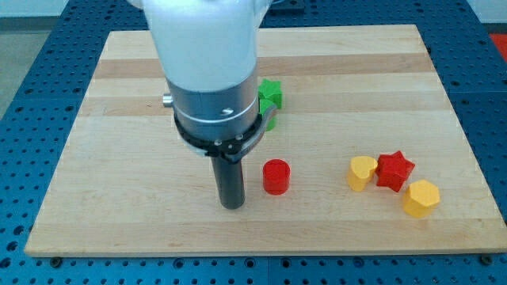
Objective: Move the red circle to the top left of the red star
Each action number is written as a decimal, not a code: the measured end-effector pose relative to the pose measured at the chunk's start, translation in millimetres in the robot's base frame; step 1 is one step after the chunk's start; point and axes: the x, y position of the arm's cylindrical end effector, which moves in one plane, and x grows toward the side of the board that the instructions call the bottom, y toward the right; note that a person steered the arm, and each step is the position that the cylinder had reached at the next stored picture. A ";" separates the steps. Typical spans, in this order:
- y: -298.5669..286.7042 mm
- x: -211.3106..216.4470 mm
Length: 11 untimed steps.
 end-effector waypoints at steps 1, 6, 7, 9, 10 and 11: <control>19.1 -3.1; 110.3 -36.8; 77.4 -16.3; 94.7 -72.3; 108.9 -79.9; 122.3 -79.8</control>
